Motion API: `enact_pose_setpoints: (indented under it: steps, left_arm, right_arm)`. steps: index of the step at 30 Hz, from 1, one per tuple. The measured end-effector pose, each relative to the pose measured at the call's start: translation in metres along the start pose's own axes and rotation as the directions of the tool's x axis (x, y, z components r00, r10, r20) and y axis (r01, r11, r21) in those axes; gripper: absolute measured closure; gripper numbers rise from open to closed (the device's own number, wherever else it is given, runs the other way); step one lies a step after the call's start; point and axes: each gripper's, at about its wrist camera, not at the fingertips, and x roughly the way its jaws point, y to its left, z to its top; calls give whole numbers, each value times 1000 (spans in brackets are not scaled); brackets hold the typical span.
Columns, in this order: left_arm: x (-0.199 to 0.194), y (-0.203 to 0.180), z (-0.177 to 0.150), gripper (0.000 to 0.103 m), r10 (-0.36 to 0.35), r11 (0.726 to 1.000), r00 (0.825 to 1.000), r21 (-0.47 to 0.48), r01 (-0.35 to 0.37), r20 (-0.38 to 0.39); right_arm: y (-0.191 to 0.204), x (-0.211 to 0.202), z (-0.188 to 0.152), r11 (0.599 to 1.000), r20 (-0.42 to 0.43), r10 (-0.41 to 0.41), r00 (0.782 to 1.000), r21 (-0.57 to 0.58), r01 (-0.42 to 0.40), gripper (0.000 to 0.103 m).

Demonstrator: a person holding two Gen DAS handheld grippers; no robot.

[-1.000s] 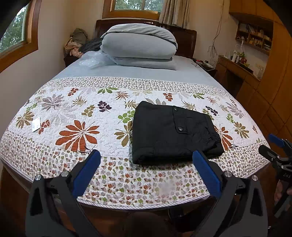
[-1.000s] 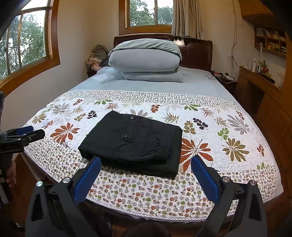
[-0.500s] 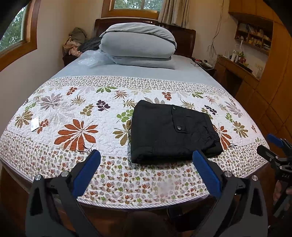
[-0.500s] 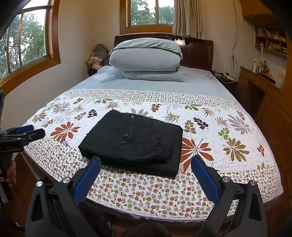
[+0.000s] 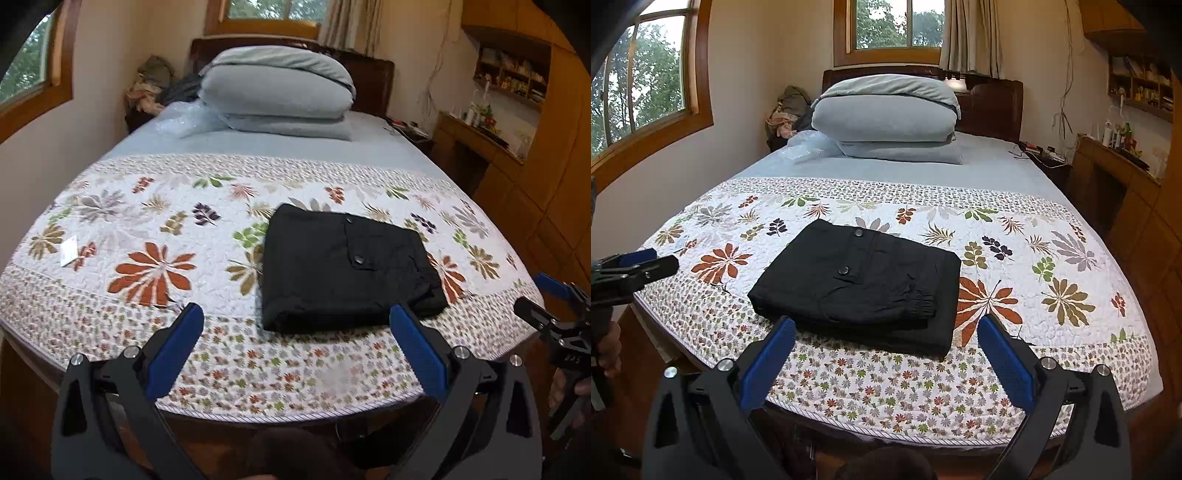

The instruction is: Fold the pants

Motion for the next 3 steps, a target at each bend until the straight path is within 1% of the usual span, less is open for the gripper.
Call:
enact_pose_setpoints:
  steps: [3]
  left_arm:
    - [0, -4, -1, 2, 11, 1000, 1000, 24, -11, 3]
  right_arm:
    - [0, 0, 0, 1000, 0, 0, 1000, 0, 0, 3]
